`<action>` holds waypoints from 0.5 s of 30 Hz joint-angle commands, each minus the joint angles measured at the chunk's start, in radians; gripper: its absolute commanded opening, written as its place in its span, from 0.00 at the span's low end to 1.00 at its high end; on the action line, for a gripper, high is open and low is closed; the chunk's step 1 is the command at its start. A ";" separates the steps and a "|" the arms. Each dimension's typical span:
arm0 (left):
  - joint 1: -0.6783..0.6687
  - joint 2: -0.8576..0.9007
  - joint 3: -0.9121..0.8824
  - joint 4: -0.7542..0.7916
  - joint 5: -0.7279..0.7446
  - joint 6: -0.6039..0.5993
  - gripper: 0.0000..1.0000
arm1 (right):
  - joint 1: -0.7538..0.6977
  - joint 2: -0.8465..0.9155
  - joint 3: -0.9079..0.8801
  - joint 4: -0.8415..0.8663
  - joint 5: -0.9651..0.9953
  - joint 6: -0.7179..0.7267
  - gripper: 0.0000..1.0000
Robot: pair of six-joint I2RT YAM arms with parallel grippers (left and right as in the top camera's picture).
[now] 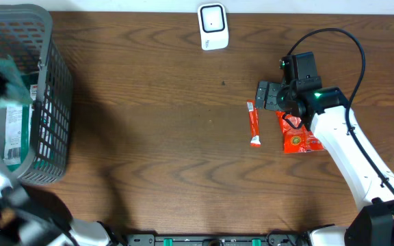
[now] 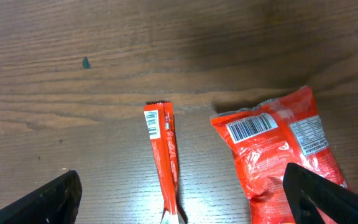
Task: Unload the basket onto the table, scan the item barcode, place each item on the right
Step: 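Reach the left gripper into the basket and grasp the white-green wipes pack, then lift the wipes pack out and carry it to table center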
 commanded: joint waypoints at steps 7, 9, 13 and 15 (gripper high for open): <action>-0.100 -0.335 0.027 -0.062 0.001 -0.171 0.07 | -0.002 0.005 0.005 -0.001 0.013 -0.012 0.99; -0.172 -0.361 0.027 -0.111 0.001 -0.171 0.07 | -0.002 0.005 0.005 -0.001 0.013 -0.012 0.99; -0.369 -0.364 0.001 -0.194 0.000 -0.171 0.07 | -0.002 0.005 0.005 -0.001 0.013 -0.012 0.99; -0.477 -0.349 -0.043 -0.193 -0.002 -0.177 0.07 | -0.002 0.005 0.005 -0.001 0.013 -0.012 0.99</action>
